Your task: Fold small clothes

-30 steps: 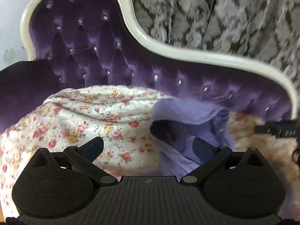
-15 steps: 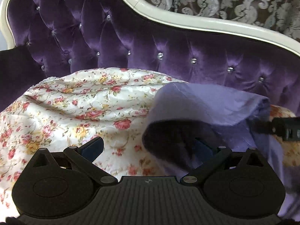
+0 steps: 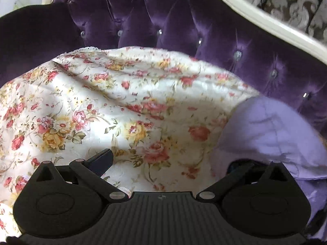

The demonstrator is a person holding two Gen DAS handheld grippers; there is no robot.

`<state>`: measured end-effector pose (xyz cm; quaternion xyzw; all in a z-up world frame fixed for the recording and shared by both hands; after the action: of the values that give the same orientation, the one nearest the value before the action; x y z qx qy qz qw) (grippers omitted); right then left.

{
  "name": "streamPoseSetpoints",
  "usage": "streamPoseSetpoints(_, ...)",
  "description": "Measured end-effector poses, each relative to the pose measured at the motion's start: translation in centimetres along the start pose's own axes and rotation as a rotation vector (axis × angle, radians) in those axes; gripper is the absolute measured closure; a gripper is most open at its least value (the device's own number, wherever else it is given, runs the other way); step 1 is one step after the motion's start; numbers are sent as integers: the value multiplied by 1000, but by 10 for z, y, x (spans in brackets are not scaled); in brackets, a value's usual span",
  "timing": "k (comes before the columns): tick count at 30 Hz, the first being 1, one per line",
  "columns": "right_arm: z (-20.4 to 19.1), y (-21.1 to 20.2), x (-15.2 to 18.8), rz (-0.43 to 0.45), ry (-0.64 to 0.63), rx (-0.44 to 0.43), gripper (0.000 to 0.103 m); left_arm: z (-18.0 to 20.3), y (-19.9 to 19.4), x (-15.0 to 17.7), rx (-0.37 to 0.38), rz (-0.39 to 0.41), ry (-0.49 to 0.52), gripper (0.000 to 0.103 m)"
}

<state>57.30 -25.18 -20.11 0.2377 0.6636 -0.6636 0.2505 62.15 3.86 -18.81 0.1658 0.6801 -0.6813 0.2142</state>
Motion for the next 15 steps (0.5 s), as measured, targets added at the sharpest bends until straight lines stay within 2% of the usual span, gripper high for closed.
streamPoseSetpoints(4, 6, 4, 4, -29, 42, -28, 16, 1, 5, 4, -26, -33, 24, 0)
streamPoseSetpoints(6, 8, 3, 5, -52, 60, -74, 15, 6, 0, 3, -27, -58, 75, 0)
streamPoseSetpoints(9, 8, -17, 4, -40, 64, -177, 15, 17, -21, 5, 49, -72, 197, 0)
streamPoseSetpoints(11, 9, -32, 5, -49, 65, -231, 14, 17, -38, 8, 59, -74, 270, 0)
streamPoseSetpoints(15, 9, -53, 8, -74, 27, -293, 14, 10, -70, 11, 119, -87, 288, 0)
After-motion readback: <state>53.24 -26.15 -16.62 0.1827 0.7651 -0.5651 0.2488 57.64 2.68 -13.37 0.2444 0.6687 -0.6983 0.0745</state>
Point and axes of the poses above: each gripper's, at about its wrist camera, not at the fingertips, and y roughly the way its jaws point, z to its right, x to its underside, the point moved 10 cm from there along y, roughly the way its jaws point, and after that the axes turned 9 degrees about -z, right-handed, at the moved point
